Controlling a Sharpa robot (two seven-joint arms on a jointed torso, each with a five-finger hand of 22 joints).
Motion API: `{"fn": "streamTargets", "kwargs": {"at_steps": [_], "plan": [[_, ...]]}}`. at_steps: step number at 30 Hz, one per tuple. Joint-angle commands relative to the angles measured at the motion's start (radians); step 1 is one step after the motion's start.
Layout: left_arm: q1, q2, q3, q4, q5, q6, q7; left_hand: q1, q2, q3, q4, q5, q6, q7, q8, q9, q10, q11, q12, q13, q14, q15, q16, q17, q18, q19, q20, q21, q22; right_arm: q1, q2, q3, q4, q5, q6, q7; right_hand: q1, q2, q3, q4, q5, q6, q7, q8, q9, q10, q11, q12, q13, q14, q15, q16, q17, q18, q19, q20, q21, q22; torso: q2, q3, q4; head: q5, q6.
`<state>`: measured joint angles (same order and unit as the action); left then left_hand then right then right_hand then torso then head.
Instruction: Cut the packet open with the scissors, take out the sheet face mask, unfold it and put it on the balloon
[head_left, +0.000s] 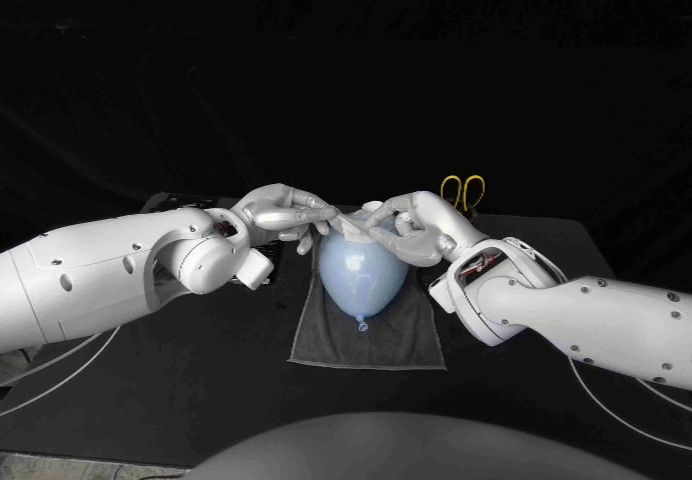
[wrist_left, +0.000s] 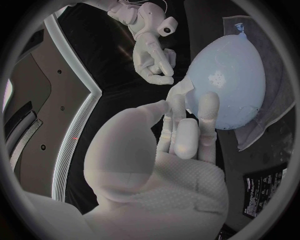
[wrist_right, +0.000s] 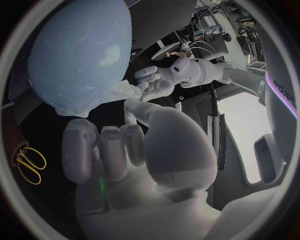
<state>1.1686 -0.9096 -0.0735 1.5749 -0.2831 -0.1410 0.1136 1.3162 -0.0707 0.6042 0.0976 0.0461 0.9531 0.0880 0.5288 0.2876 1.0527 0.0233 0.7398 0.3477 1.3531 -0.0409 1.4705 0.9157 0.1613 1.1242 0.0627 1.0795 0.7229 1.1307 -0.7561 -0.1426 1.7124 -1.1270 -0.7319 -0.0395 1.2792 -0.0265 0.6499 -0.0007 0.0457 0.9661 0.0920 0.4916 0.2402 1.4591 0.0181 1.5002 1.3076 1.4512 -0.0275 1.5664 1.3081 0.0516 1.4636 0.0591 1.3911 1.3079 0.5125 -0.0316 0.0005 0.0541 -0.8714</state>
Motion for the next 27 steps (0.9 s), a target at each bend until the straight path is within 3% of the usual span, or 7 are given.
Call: {"fn": "streamTargets", "kwargs": {"at_steps": [1, 11, 13, 14, 16, 23, 27], "plan": [[0.001, 0.0, 0.001, 0.002, -0.009, -0.02, 0.017, 0.007, 0.01, 0.005, 0.001, 0.002, 0.002, -0.007, 0.056, 0.102, -0.001, -0.005, 0.007, 0.001, 0.006, 0.001, 0.006, 0.0, -0.004, 0.009, -0.002, 0.006, 0.003, 0.0, -0.004, 0.001, 0.001, -0.006, -0.008, 0.0, -0.005, 0.007, 0.005, -0.003, 0.003, 0.008, 0.002, 0.022, 0.015, 0.064, -0.003, 0.004, 0.196, 0.12, -0.022, 0.004, 0.263, -0.015, 0.049, -0.003, 0.004, 0.214, 0.0, 0.0003, -0.0003, 0.0, 0.0], [0.001, -0.001, 0.001, 0.005, 0.014, 0.007, 0.019, 0.001, 0.007, 0.013, 0.003, 0.002, -0.011, -0.003, 0.055, 0.109, -0.013, 0.0, 0.006, 0.0, 0.012, 0.003, 0.009, 0.019, -0.001, -0.004, -0.002, -0.004, -0.016, 0.0, -0.012, 0.001, 0.001, 0.028, -0.018, 0.038, -0.01, 0.007, 0.007, -0.003, 0.003, 0.002, 0.003, 0.023, 0.016, 0.056, -0.002, -0.007, 0.184, 0.12, -0.022, 0.004, 0.263, -0.013, 0.046, -0.003, -0.004, 0.212, 0.0, 0.0003, -0.0009, 0.001, 0.007], [0.001, -0.001, 0.001, 0.006, 0.026, 0.019, 0.02, -0.004, 0.003, 0.016, 0.006, 0.003, -0.024, 0.001, 0.05, 0.11, -0.019, 0.002, 0.003, -0.003, 0.01, 0.005, 0.008, 0.016, 0.0, -0.011, 0.0, -0.008, -0.023, 0.0, -0.01, 0.001, 0.002, 0.032, -0.017, 0.061, -0.023, -0.009, 0.002, -0.005, 0.003, -0.025, 0.011, 0.013, 0.013, 0.046, 0.004, -0.02, 0.172, 0.12, -0.018, 0.004, 0.263, -0.011, 0.041, -0.002, -0.018, 0.208, 0.0, 0.0002, -0.0006, 0.0, 0.01], [0.001, -0.001, 0.001, 0.007, 0.034, 0.03, 0.022, -0.009, -0.009, 0.012, 0.005, 0.002, -0.036, 0.003, 0.045, 0.11, -0.019, 0.004, 0.004, -0.003, 0.008, 0.007, 0.008, 0.013, 0.0, -0.014, 0.001, -0.009, -0.024, 0.0, -0.007, 0.001, 0.003, 0.028, -0.012, 0.077, -0.053, -0.041, -0.034, 0.001, 0.005, -0.052, 0.021, 0.003, 0.009, 0.035, 0.014, -0.035, 0.159, 0.12, -0.01, 0.004, 0.263, -0.009, 0.036, 0.003, -0.031, 0.204, -0.001, 0.0002, -0.0004, -0.001, 0.012], [0.001, 0.0, 0.001, 0.009, 0.045, 0.045, 0.026, -0.023, -0.021, 0.0, 0.011, 0.002, -0.047, 0.005, 0.038, 0.109, -0.017, 0.006, 0.008, -0.003, 0.008, 0.009, 0.008, 0.015, 0.0, -0.017, 0.002, -0.011, -0.026, 0.0, -0.003, 0.001, 0.005, 0.015, -0.006, 0.093, -0.065, -0.06, -0.063, 0.001, 0.005, -0.071, 0.03, -0.009, 0.004, 0.017, 0.022, -0.056, 0.138, 0.12, -0.003, 0.004, 0.263, -0.006, 0.03, 0.009, -0.046, 0.2, -0.001, 0.0003, -0.0002, -0.001, 0.015], [0.001, 0.003, 0.001, 0.014, 0.078, 0.092, 0.042, -0.053, -0.02, -0.022, 0.04, 0.002, -0.083, 0.017, 0.0, 0.094, -0.021, 0.014, 0.022, 0.0, 0.004, 0.016, 0.008, 0.012, 0.002, -0.028, 0.008, -0.016, -0.033, 0.001, 0.015, 0.002, 0.013, -0.046, 0.034, 0.084, -0.058, -0.057, -0.078, -0.008, 0.006, -0.091, 0.041, -0.03, -0.005, 0.012, 0.031, -0.059, 0.137, 0.12, 0.006, 0.004, 0.263, -0.006, 0.029, 0.017, -0.046, 0.2, -0.001, -0.0004, -0.0001, -0.005, 0.024], [0.001, 0.006, 0.001, 0.015, 0.088, 0.113, 0.049, -0.08, -0.03, -0.049, 0.064, 0.002, -0.08, 0.022, -0.015, 0.087, -0.025, 0.019, 0.031, 0.002, 0.001, 0.021, 0.009, 0.01, 0.003, -0.033, 0.012, -0.019, -0.036, 0.003, 0.031, 0.002, 0.004, -0.078, 0.076, 0.027, -0.087, -0.076, -0.114, 0.008, 0.005, -0.118, 0.059, -0.062, -0.02, 0.006, 0.047, -0.064, 0.132, 0.12, 0.02, 0.004, 0.263, -0.004, 0.025, 0.028, -0.055, 0.198, -0.001, -0.0012, -0.0003, -0.007, 0.026]]}}
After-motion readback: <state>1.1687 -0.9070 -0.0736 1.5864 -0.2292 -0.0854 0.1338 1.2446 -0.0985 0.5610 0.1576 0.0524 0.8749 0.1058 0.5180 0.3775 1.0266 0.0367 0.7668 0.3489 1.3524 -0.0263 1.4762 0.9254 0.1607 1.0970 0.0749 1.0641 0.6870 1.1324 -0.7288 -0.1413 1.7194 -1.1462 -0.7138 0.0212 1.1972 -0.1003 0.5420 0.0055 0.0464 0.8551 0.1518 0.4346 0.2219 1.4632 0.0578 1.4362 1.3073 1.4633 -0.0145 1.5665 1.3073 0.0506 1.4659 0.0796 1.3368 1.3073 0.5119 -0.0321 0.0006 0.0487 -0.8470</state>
